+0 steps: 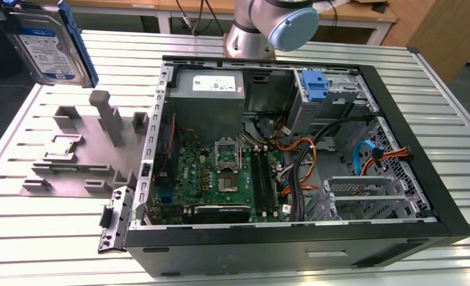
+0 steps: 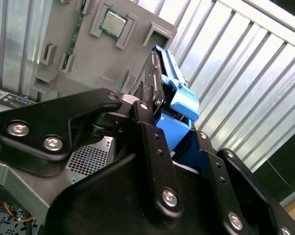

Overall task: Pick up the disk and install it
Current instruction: 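Pick up the disk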

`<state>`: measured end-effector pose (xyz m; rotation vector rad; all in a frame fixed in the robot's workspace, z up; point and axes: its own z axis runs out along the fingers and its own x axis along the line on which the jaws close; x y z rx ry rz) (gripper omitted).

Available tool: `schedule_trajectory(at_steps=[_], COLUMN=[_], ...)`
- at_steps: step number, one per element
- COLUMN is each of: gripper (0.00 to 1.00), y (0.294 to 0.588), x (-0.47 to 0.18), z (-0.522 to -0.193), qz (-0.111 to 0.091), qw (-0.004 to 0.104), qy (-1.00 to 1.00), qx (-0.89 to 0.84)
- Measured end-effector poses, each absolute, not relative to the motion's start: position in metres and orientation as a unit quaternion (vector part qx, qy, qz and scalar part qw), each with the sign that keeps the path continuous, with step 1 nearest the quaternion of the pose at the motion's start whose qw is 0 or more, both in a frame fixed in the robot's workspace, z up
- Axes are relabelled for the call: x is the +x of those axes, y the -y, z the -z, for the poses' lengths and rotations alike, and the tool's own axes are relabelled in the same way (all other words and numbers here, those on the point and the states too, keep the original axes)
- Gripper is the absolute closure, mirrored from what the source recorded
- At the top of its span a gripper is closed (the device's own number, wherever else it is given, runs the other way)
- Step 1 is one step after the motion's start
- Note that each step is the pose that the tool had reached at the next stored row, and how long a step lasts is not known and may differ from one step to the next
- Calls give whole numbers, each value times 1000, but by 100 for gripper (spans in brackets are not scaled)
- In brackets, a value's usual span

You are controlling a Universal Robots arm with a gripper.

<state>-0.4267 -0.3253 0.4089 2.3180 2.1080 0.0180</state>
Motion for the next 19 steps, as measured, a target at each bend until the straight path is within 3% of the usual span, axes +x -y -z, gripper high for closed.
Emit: schedule_trajectory(at_steps=[19], gripper=[63], y=[325], x=[-427], z=[-418], qz=[-6], qw=[4], qy=[-673], qx=[740])
